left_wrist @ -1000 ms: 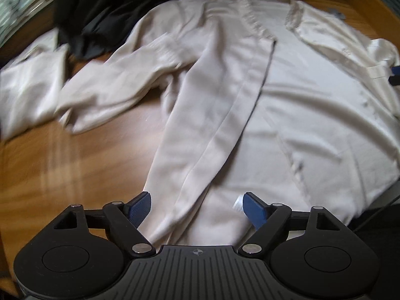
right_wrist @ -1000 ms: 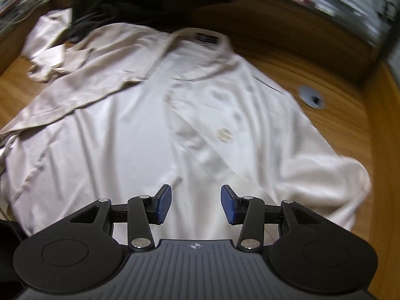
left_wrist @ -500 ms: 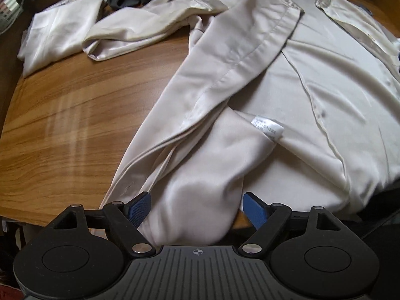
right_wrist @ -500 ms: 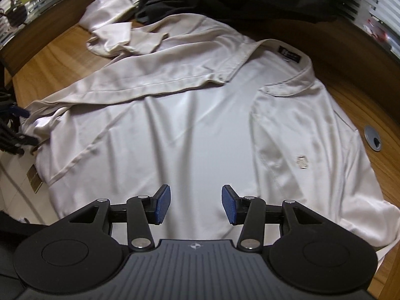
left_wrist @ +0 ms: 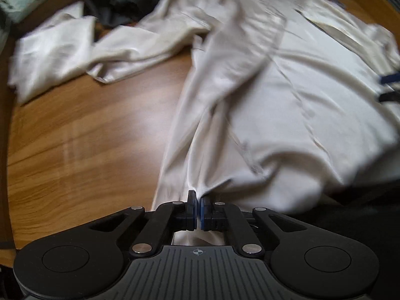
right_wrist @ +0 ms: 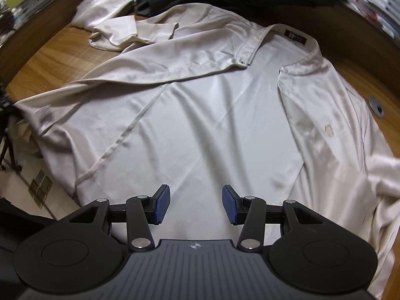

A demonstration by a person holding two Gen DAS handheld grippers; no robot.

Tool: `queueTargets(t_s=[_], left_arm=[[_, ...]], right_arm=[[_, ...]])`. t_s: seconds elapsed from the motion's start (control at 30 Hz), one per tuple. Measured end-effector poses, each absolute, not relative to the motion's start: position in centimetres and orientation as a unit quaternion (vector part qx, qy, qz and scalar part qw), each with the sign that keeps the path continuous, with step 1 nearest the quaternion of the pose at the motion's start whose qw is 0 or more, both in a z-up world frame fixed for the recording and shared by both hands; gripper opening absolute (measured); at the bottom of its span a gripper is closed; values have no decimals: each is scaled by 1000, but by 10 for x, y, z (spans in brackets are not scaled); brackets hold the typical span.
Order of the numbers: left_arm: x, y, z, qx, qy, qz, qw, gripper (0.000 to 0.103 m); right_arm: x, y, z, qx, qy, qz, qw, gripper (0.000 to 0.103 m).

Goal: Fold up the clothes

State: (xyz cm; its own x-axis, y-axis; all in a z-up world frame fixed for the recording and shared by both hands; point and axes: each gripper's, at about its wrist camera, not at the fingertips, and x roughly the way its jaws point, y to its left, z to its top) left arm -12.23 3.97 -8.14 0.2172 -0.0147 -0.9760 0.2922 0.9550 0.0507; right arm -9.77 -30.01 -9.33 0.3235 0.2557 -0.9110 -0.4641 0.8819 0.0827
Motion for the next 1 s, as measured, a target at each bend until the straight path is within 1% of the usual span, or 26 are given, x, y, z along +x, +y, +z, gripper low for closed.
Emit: queueTargets(t_s=[0.07,0.1,0.17,0.2,0.23,0.37,0.4,0.47,0.5,0.53,0.57,0.63,0.7,0.83,1.0], left_arm=[[-130,46,-75,119,629,-131,757,5],[-134,49,-75,124,629,-149,753,7],[-139,56,-78,129,628,-177,747,17],[-141,61,-80,133,630,-185,743,30],[-142,67,-81,137,627,-190,743,38],[-134,92,-79,155,613,-195,749,40],[-129,98,-77,158,608,-191,754,42],[-115,106,-74,164,594,-180,766,48],[-107,109,-73,166,589,-175,772,54],[-98,112,-72,167,581,-170,778,57],[-89,114,-71,169,573,-165,785,59],[-73,118,-72,175,557,-158,796,69],[-56,122,-75,185,543,-158,804,74],[-24,128,-83,208,515,-160,816,79],[18,139,-106,250,485,-183,818,79]], right_arm=[[-105,-291,-96,-89,541,211,809,52],[-108,-285,-97,-85,543,205,810,52],[-114,-272,-99,-76,545,195,812,52],[-118,-265,-99,-71,545,189,814,52],[-121,-258,-99,-65,544,185,816,52],[-129,-233,-99,-40,541,175,822,53],[-131,-226,-99,-35,540,176,822,53],[-134,-213,-97,-30,537,179,824,53],[-135,-207,-96,-28,535,181,825,53],[-136,-203,-96,-25,534,183,825,53],[-135,-200,-95,-21,533,184,826,53],[-135,-195,-93,-15,529,185,828,53],[-135,-191,-90,-12,522,183,833,53],[-140,-183,-87,10,521,150,840,54],[-157,-163,-86,48,519,72,851,54]])
